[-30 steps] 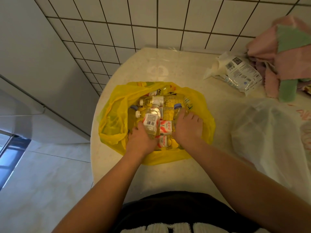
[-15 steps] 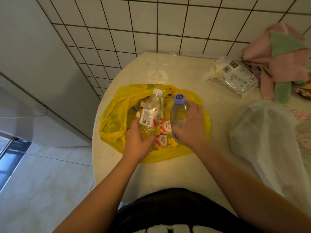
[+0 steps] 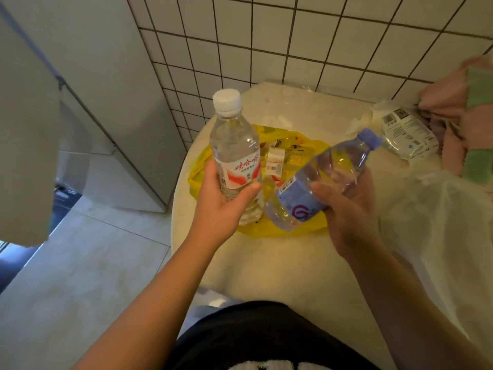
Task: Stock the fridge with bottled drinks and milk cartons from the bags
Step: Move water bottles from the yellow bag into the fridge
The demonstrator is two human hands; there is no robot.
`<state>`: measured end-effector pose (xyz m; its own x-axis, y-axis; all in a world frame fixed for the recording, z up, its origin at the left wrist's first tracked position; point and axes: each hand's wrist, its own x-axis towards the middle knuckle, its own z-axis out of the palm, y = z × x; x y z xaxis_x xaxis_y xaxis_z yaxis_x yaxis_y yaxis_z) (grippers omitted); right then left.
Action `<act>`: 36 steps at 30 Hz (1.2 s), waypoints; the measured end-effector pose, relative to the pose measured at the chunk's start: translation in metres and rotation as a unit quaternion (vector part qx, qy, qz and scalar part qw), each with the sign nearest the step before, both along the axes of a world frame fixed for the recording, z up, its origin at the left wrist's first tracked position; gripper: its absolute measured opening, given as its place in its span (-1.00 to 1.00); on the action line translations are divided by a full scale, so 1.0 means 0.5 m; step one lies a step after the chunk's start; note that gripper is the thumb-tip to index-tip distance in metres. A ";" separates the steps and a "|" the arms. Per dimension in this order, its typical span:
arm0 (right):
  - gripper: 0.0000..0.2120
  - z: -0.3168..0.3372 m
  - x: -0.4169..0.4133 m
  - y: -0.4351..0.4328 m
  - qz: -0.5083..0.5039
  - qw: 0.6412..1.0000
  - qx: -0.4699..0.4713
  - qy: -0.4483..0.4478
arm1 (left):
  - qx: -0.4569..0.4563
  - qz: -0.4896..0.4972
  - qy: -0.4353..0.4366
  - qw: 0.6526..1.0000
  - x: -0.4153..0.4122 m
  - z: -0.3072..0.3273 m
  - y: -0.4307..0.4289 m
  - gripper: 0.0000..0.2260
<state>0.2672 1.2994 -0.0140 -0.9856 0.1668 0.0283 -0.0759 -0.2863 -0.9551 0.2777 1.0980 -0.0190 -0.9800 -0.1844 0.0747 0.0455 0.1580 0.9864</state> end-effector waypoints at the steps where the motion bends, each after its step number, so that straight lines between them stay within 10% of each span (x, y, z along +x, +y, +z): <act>1: -0.45 0.001 0.009 -0.011 0.003 0.999 -0.033 -0.022 | 0.004 -0.006 -0.008 1.000 0.012 0.002 -0.013 -0.44; 13: -0.52 -0.042 0.191 -0.270 0.138 0.928 -0.190 -0.290 | 0.041 -0.070 -0.133 0.988 0.220 -0.024 -0.253 -0.56; 17: -0.20 -0.080 0.283 -0.384 0.202 0.898 -0.181 -0.347 | 0.034 -0.076 -0.174 0.981 0.324 -0.046 -0.379 -0.52; 21: -0.39 -0.112 0.380 -0.522 0.228 0.863 -0.205 -0.400 | 0.038 -0.062 -0.230 0.970 0.444 -0.079 -0.516 -0.51; 27: -0.35 -0.138 0.483 -0.722 0.330 0.776 -0.226 -0.488 | 0.077 0.032 -0.266 0.960 0.622 -0.113 -0.710 -0.56; 36: -0.47 -0.133 0.502 -1.010 0.418 0.739 -0.129 -0.513 | 0.174 0.220 -0.298 0.912 0.732 -0.133 -0.938 -0.75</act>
